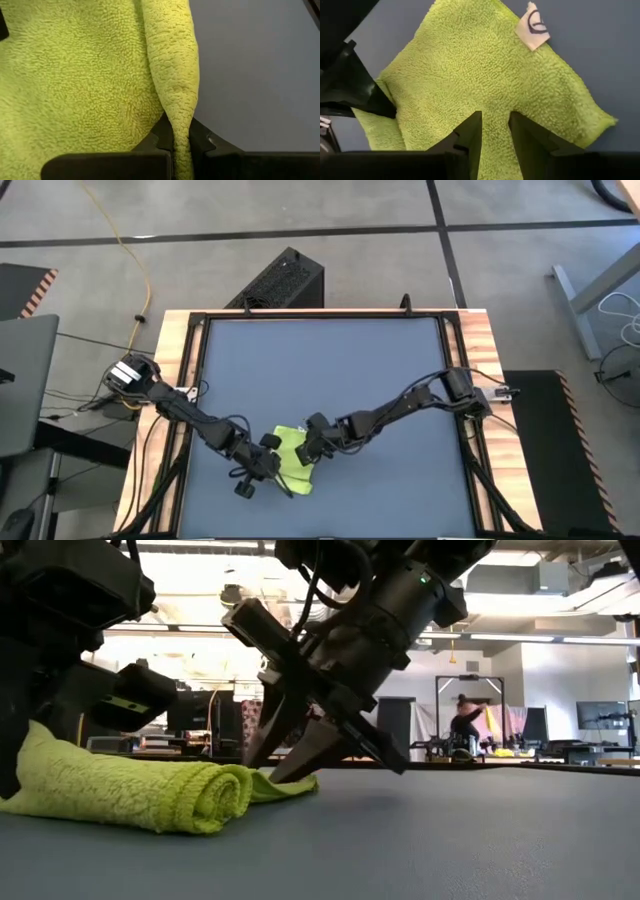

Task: Roll towel
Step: Roll the green towel

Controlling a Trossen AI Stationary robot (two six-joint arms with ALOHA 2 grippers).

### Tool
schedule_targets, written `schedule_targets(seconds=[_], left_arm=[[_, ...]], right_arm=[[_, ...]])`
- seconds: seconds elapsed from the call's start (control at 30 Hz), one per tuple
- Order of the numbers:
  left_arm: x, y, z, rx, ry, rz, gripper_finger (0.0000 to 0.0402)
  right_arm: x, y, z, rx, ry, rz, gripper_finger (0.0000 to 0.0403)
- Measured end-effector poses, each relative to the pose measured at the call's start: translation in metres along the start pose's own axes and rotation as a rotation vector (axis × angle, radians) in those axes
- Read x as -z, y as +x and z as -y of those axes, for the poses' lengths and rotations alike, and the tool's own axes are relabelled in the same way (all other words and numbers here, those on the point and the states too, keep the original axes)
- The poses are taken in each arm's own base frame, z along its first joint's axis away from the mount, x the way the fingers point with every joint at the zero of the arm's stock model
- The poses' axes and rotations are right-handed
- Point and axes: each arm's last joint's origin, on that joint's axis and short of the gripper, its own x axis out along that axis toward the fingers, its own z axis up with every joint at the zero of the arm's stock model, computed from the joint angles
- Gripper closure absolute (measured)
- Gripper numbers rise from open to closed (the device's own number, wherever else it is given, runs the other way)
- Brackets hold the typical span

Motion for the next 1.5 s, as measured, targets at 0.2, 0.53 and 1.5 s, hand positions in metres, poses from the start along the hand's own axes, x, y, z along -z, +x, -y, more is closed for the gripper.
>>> schedule_targets(seconds=[0.2,0.53,1.5], left_arm=[[0.001,0.0,0.002,-0.017,-0.028,-0.002,0.0401],[0.001,0.0,0.005,-0.04,-0.031,0.013,0.0401],[0.021,-0.013,0.003,-0.021,-0.1,0.021,0.0401]], right_arm=[[0.004,0.0,0.002,0.024,0.023,-0.012,0.028],[0.01,-0.002,0.005,0.087,0.073,-0.017,0.0281],[0.004,-0.002,0.007,0.088,0.07,-0.016,0.0281]])
